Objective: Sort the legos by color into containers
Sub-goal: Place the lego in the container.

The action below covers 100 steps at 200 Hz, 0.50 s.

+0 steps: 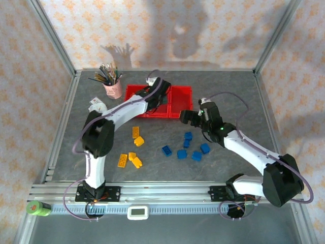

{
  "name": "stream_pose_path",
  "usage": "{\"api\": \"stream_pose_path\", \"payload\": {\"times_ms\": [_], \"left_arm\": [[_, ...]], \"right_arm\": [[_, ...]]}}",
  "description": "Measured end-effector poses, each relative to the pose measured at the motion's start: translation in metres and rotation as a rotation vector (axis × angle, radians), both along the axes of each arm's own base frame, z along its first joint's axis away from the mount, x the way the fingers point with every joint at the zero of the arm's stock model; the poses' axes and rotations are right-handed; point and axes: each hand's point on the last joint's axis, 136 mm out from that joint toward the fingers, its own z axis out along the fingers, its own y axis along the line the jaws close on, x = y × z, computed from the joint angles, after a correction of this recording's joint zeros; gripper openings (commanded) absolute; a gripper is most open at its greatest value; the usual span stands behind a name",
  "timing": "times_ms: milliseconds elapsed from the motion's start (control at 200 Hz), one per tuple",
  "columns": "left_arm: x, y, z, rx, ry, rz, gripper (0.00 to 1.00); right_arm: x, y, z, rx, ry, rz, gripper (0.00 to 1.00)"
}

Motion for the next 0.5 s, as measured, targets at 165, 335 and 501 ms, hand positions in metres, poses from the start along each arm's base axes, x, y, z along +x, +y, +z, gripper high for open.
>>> {"api": "stream_pose_path", "payload": {"times_ms": [165,335,501], "left_arm": [[0.012,-0.005,-0.029,0.077,0.068,-0.018,0.6],[0.005,-0.001,-0.017,0.086,0.072,-0.026,0.61],[-0.033,0.022,0.019,0.061,0.036,-0.03,0.62]], "right_arm": [[-0.001,-0.001,0.004,0.002,-0.01,0.001,0.96],[-0.005,-0.001,0.002,-0.016,0.0,0.02,0.96],[-0.015,0.008,-0.003,-0.026,0.025,0.069,0.96]]}}
